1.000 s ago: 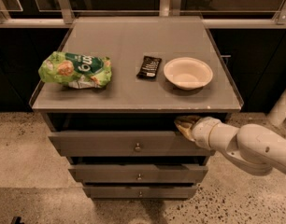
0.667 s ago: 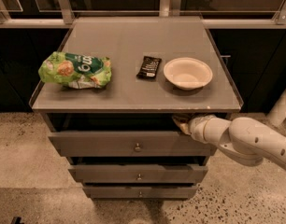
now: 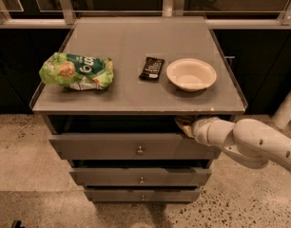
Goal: Open top drawer
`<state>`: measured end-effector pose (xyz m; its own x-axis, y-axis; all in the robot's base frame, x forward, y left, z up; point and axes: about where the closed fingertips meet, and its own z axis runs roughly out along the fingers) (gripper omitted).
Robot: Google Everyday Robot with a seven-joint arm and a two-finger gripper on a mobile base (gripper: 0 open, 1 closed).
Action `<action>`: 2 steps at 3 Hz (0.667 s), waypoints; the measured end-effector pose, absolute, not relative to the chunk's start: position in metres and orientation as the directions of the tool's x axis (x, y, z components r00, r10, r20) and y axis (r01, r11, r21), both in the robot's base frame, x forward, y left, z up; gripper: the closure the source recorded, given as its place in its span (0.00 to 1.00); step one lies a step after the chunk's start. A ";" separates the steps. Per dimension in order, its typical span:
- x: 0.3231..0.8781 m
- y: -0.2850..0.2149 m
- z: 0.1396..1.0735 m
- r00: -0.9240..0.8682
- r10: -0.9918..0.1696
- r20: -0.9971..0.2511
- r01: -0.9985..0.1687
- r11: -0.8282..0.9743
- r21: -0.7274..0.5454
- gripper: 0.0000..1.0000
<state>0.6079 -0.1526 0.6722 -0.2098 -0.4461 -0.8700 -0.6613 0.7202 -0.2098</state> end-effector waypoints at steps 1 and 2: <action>0.605 -0.151 0.671 -0.221 -0.450 -0.865 -0.672 0.713 -0.200 1.00; 0.601 -0.150 0.670 -0.234 -0.455 -0.859 -0.682 0.707 -0.189 1.00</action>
Offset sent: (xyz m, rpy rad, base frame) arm -0.0616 0.0066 -0.0484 -0.0429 0.2910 0.1308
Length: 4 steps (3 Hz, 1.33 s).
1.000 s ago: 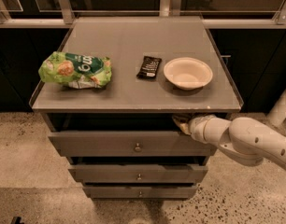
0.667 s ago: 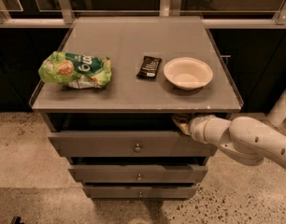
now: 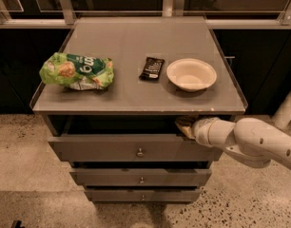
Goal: Open top drawer
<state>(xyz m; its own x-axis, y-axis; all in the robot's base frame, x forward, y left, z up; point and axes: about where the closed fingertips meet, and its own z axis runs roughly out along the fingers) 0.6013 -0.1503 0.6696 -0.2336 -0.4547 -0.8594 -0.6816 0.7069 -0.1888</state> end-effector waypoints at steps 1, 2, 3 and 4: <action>0.596 -0.150 0.668 -0.248 -0.459 -0.853 -0.694 0.699 -0.174 1.00; 0.584 -0.149 0.665 -0.278 -0.462 -0.842 -0.709 0.690 -0.145 1.00; 0.584 -0.149 0.666 -0.278 -0.462 -0.842 -0.710 0.690 -0.144 1.00; 0.559 -0.148 0.662 -0.305 -0.467 -0.830 -0.738 0.666 -0.104 1.00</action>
Offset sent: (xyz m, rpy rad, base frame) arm -0.0972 -0.0043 -0.0401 0.0171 0.2905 0.1098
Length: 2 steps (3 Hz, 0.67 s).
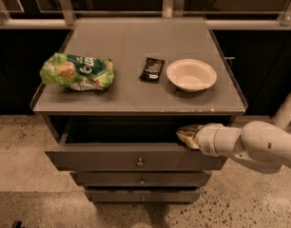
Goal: Open top drawer
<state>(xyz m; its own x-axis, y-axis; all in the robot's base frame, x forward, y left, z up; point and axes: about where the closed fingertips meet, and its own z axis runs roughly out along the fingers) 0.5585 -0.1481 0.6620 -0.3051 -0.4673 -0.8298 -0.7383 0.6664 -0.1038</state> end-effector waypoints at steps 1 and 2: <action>0.559 -0.148 0.664 -0.305 -0.467 -0.830 -0.738 0.666 -0.104 1.00; 0.528 -0.147 0.662 -0.328 -0.483 -0.812 -0.775 0.629 -0.062 1.00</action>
Offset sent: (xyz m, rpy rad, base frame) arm -0.1024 -0.0037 -0.0015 -0.0036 0.1875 0.1565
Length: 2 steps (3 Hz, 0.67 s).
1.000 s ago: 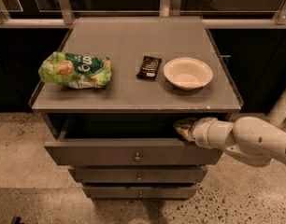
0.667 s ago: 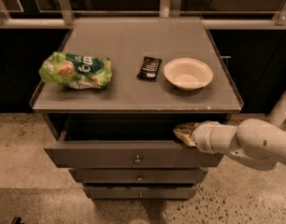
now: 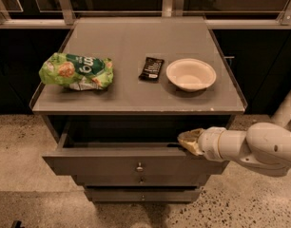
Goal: Open top drawer
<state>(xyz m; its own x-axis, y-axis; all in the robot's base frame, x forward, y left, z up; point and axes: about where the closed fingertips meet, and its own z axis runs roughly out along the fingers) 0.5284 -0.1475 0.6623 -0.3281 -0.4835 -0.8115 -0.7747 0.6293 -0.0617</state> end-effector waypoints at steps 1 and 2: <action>0.529 -0.148 0.663 -0.328 -0.483 -0.812 -0.775 0.629 -0.062 1.00; 0.503 -0.149 0.661 -0.353 -0.492 -0.796 -0.797 0.603 -0.019 1.00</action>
Offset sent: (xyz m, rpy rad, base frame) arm -0.0848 -0.0092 -0.0059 0.0125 0.1605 0.0992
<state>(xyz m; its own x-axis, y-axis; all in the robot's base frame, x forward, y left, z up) 0.5025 -0.1491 0.6609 -0.3526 -0.4916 -0.7963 -0.7974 0.6031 -0.0193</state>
